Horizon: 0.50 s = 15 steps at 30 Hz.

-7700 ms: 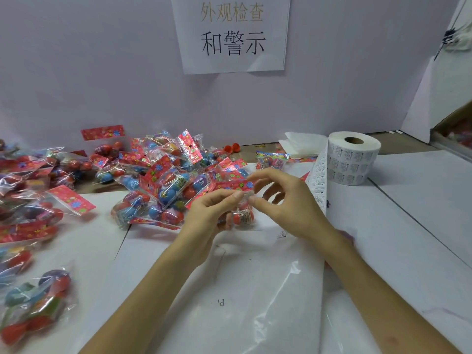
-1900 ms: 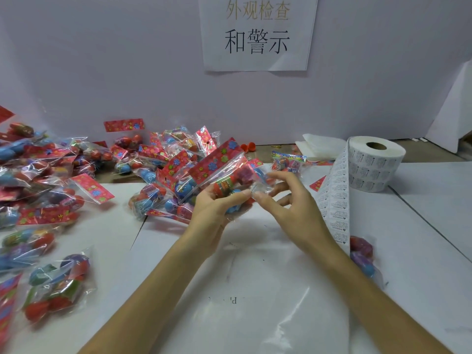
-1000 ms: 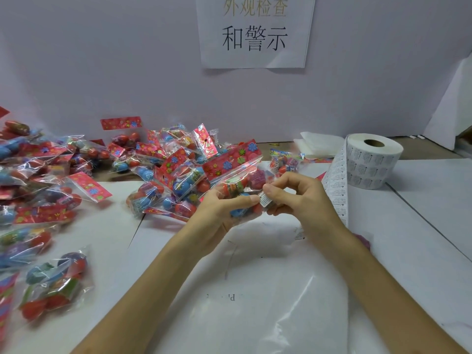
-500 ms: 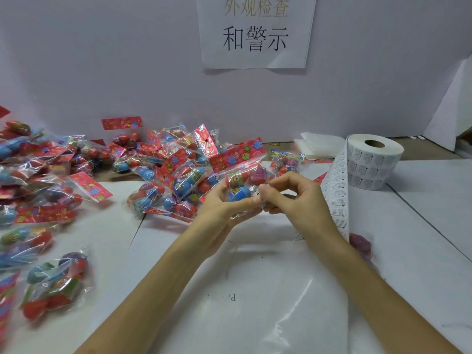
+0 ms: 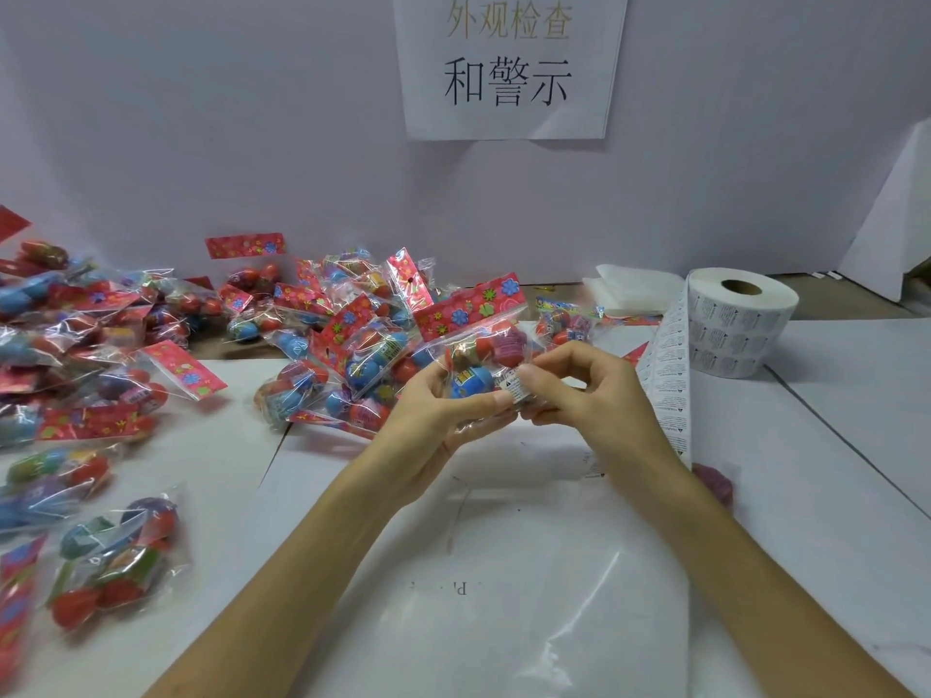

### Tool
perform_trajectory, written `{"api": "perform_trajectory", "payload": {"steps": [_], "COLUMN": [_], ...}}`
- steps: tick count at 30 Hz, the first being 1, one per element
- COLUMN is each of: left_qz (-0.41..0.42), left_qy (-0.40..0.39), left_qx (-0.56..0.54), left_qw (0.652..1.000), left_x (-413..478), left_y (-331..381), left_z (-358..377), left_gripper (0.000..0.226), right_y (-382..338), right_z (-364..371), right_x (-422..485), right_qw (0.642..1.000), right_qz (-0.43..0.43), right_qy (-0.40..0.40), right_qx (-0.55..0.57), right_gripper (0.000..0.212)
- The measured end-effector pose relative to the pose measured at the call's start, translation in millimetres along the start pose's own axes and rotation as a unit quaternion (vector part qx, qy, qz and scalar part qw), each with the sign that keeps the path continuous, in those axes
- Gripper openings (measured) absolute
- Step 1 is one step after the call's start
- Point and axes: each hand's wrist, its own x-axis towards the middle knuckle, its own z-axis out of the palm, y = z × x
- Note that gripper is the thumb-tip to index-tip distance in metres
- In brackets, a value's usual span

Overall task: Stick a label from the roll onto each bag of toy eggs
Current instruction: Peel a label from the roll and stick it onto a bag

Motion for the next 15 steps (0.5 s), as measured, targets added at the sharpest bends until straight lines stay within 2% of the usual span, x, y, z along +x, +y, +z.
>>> {"api": "perform_trajectory", "payload": {"steps": [3,7,15], "left_qz": [0.007,0.015,0.0], "left_qy": [0.0,0.002,0.008], "left_qx": [0.031,0.041,0.031], "left_qw": [0.999,0.999,0.999], "left_x": [-0.7,-0.5,0.7], "left_y": [-1.7,-1.8,-2.6], "left_z": [2.8,2.9,2.3], "left_gripper": [0.074,0.064,0.062], "right_y": [0.8,0.4,-0.6], "right_z": [0.3,-1.4,-2.8], "right_x": [0.0,-0.8,0.2], "right_qw": [0.999,0.999,1.0], "right_qz": [-0.007,-0.007,-0.003], "right_qy": [0.011,0.003,-0.008], "right_qx": [-0.038,-0.037,-0.027], "right_gripper": [0.017,0.017,0.014]}}
